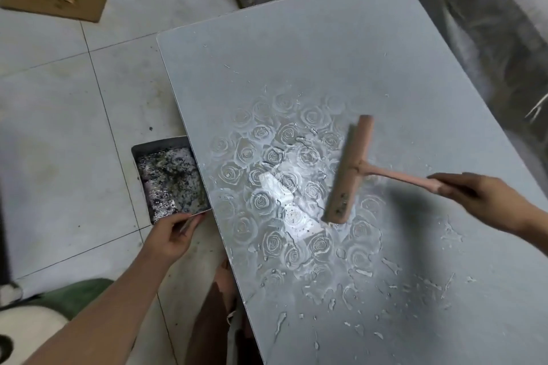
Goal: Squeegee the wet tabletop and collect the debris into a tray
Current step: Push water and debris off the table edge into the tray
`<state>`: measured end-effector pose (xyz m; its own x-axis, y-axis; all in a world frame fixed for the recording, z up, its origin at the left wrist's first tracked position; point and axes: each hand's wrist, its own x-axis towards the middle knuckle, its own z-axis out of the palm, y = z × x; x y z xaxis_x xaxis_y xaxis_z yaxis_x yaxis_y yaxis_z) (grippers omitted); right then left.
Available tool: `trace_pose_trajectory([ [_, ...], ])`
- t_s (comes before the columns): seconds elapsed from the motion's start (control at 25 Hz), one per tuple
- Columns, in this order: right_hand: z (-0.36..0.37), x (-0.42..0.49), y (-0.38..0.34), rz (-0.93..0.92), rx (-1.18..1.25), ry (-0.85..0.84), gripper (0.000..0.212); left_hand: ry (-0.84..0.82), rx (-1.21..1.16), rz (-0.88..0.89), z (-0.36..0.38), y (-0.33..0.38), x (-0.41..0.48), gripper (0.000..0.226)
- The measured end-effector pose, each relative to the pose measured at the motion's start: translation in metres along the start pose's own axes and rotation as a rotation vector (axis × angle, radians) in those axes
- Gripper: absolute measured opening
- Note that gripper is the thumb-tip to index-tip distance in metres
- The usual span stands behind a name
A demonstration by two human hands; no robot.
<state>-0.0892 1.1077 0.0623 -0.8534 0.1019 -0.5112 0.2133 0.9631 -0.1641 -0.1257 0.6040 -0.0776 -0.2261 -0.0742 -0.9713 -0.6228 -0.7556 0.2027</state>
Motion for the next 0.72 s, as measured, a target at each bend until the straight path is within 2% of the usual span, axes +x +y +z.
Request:
trace_pose_trajectory([
  [0.12, -0.009, -0.008, 0.032, 0.083, -0.03, 0.008, 0.031, -0.026, 0.008, -0.002, 0.001, 0.0, -0.001, 0.019],
  [0.2, -0.004, 0.008, 0.005, 0.023, 0.001, -0.005, 0.04, -0.031, 0.016, -0.006, 0.0, 0.0, 0.0, 0.019],
  [0.36, 0.015, 0.061, -0.07, -0.202, -0.041, 0.007, 0.031, -0.058, -0.003, 0.008, 0.0, 0.0, 0.0, 0.018],
  [0.48, -0.002, 0.064, -0.078, -0.181, -0.066, 0.016, 0.034, -0.082, -0.01, 0.015, -0.001, 0.002, 0.005, 0.018],
  [0.6, -0.013, 0.046, -0.059, -0.12, -0.089, 0.023, 0.046, -0.099, -0.059, 0.01, -0.002, 0.005, 0.013, 0.021],
  [0.72, -0.003, 0.054, -0.095, -0.197, -0.071, 0.021, 0.035, -0.074, -0.056, 0.048, 0.001, 0.005, 0.019, 0.034],
])
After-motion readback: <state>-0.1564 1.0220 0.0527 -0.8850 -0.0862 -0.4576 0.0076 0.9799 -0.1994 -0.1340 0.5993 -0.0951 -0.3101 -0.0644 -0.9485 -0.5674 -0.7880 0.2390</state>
